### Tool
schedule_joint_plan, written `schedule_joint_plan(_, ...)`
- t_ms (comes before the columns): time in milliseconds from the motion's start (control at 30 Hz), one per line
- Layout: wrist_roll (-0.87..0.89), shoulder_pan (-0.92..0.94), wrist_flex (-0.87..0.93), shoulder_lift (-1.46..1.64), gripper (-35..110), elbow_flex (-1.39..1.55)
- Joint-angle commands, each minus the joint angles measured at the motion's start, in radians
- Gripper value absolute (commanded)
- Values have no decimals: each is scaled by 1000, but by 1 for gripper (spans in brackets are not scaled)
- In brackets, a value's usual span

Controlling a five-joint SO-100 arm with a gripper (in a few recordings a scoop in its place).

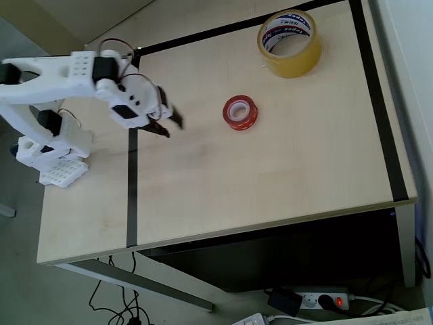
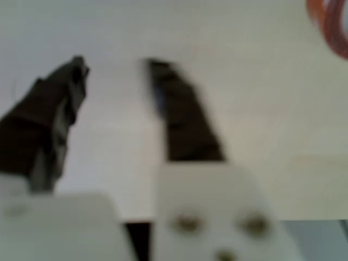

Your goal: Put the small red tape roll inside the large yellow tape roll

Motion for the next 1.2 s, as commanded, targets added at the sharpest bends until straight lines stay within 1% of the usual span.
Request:
schedule_joint_plan(0,-37,-15,32,20,32,-146)
schedule_joint_plan(367,-97,-37,95,-170,39,-394)
schedule_joint_plan(667,-133,-25,40,-347,42,-448)
schedule_joint_plan(967,-135,-25,40,-489,43,-528)
schedule_joint_plan(1000,-135,-26,40,-494,41,-531)
schedule_joint_plan(1067,-135,-28,40,-502,24,-535)
schedule_joint_plan(1133,-129,-26,44,-508,2,-551)
schedule_joint_plan(1167,-127,-26,55,-517,0,-569)
